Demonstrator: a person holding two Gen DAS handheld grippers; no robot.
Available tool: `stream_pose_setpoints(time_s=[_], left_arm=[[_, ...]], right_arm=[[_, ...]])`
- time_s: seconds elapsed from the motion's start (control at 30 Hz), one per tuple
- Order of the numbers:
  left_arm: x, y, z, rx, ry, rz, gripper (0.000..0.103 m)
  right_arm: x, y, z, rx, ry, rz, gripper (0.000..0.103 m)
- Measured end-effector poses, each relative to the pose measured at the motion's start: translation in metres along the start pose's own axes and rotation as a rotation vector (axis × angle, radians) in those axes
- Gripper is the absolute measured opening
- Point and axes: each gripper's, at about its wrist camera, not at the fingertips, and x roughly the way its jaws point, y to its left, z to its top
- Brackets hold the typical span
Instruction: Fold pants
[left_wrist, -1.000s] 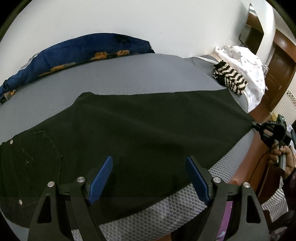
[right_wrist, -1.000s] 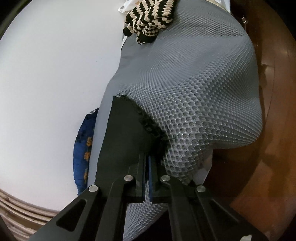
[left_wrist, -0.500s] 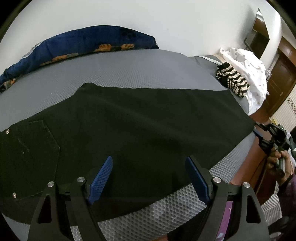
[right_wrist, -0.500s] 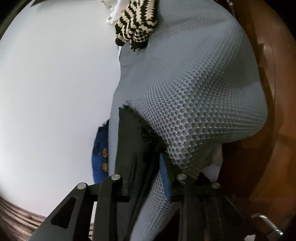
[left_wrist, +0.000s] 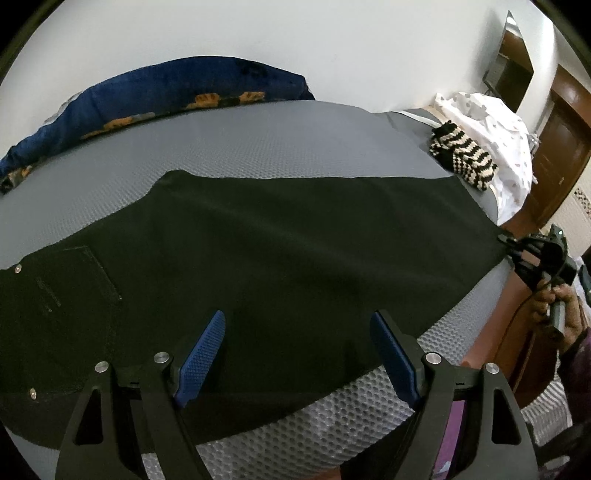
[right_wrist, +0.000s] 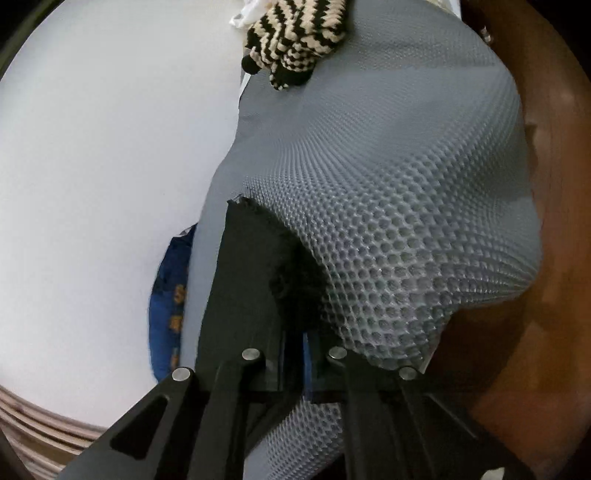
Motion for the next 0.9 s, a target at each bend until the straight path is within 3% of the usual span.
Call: stream_pose_setpoints(time_s=[0.17,0.4,0.63,0.77,0.9], left_arm=[[-0.017,0.013,0.003,-0.007,-0.059,0.048,0.081],[-0.039,0.056,-0.003,-0.079,-0.084,0.102,0.081],[-0.053,0.091,-0.019,-0.129,-0.077,0.136,0.081],[-0.059,0.104,-0.026,-0.128,-0.073,0.156,0.081],[-0.065,0.113,-0.03,-0.147,-0.086,0.152,0.081]], right_arm=[[-0.009,0.038,-0.004,-0.109,-0.039,-0.008,0.006],[0.003,0.141,-0.034,-0.332,0.005,0.07,0.006],[0.06,0.226,-0.127,-0.465,0.212,0.215,0.007],[0.103,0.243,-0.189,-0.524,0.354,0.226,0.006],[0.144,0.241,-0.25,-0.576,0.489,0.173,0.007]])
